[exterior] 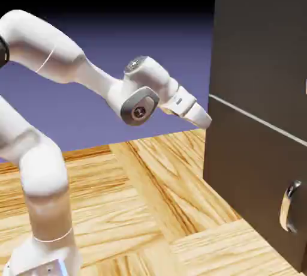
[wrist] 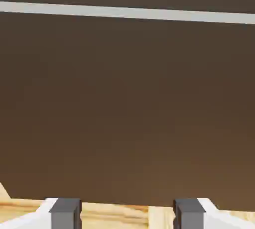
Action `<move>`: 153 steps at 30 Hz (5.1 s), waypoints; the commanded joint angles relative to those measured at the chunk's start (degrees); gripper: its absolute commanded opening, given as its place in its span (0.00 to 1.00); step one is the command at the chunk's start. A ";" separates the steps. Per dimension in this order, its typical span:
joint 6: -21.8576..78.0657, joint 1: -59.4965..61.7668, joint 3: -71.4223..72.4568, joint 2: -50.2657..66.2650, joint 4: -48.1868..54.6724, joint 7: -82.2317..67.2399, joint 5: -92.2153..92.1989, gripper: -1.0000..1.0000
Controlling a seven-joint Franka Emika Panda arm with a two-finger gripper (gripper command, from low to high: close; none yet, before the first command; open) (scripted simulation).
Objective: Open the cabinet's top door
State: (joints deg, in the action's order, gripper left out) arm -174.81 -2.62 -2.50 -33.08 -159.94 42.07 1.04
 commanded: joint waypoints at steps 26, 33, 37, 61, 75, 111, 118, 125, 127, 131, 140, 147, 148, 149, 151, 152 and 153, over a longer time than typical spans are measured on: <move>-17.41 -41.72 -53.99 -9.00 22.78 -8.31 22.37 0.50; -22.09 -52.96 -68.53 -11.42 28.92 -10.55 28.39 0.50; -23.73 -56.88 -73.61 -12.27 31.06 -11.33 30.50 0.50; -34.83 -35.72 -56.98 2.87 20.98 -8.88 15.13 0.00; -37.94 -8.39 -28.15 0.06 8.46 -15.58 -3.86 0.00; -34.44 46.50 16.12 -15.09 -3.73 20.91 9.39 0.00; -35.71 54.14 15.96 -16.18 -2.77 37.30 26.83 0.00; -37.70 63.01 16.94 -19.86 -1.93 54.71 43.22 0.00; -38.28 65.74 17.60 -21.78 -1.81 59.69 47.23 0.00; -32.99 64.41 15.76 -29.21 -3.76 66.91 53.66 0.00; -10.57 47.69 10.10 -43.24 -8.46 68.96 57.70 0.00; 6.86 36.33 12.22 -53.36 -11.00 66.32 53.12 0.00; 9.35 34.89 13.03 -54.77 -11.22 65.98 52.18 0.00; 11.85 33.49 13.95 -56.14 -11.39 65.67 51.19 0.00; 16.83 30.78 16.13 -58.74 -11.57 65.16 49.11 0.00; 19.32 29.49 17.38 -59.95 -11.57 64.94 48.01 0.00; 21.81 28.23 18.73 -61.09 -11.51 64.76 46.89 0.00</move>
State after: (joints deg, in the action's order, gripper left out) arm -153.06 25.61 16.22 -94.16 -171.46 106.83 47.90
